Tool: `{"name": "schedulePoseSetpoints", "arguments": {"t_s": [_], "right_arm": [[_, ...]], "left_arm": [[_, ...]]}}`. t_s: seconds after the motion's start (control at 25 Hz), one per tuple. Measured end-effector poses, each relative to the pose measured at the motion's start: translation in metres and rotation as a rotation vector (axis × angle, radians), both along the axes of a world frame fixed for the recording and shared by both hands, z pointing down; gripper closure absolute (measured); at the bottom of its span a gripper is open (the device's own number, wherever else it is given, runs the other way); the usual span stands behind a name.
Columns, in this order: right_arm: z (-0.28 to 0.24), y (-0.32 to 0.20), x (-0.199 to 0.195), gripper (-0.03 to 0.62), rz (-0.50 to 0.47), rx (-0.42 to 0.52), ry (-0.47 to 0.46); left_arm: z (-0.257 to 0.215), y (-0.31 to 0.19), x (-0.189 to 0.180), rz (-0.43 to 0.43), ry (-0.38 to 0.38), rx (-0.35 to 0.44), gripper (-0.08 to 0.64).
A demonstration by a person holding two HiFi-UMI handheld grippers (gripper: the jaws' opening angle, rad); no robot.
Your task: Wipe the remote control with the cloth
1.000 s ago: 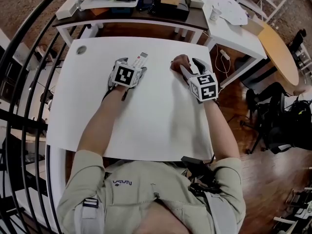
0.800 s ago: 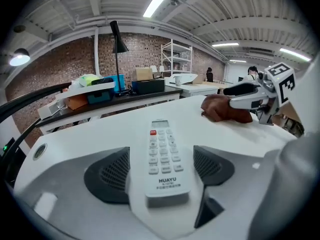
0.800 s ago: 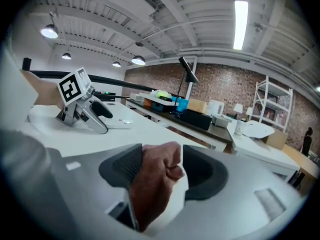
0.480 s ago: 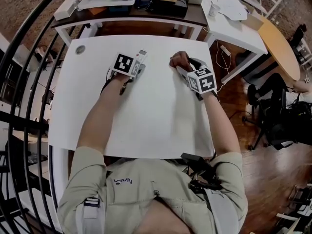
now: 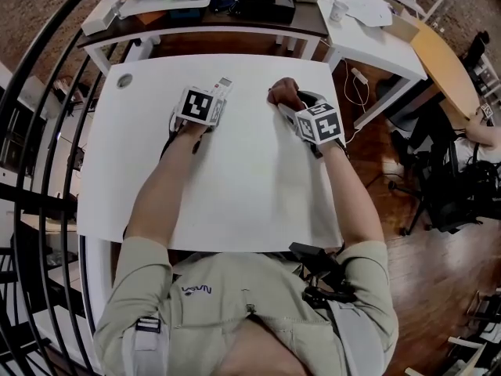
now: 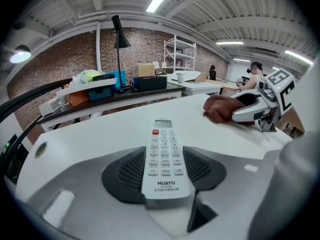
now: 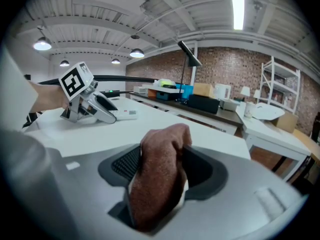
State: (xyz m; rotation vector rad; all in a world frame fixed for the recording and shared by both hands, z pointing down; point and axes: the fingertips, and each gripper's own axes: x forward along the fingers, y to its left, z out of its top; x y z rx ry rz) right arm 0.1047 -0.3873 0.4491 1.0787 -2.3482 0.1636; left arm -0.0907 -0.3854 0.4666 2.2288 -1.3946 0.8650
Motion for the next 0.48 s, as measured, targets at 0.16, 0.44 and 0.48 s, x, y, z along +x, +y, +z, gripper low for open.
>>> {"name": "schedulePoseSetpoints", "arguments": {"t_s": [0.16,0.44,0.48], "right_arm": [[0.0,0.001,0.002,0.36,0.01,-0.002,0.0],[-0.007,0.002,0.005,0.465,0.037,0.065,0.026],[-0.01,0.003,0.006,0.472,0.048,0.089,0.026]], "left_arm": [[-0.007,0.01,-0.003,-0.019,-0.026,0.091,0.318],[-0.032,0.032,0.011,0.023,0.054,0.199,0.319],[-0.039,0.037,0.013,0.03,0.057,0.219,0.318]]}}
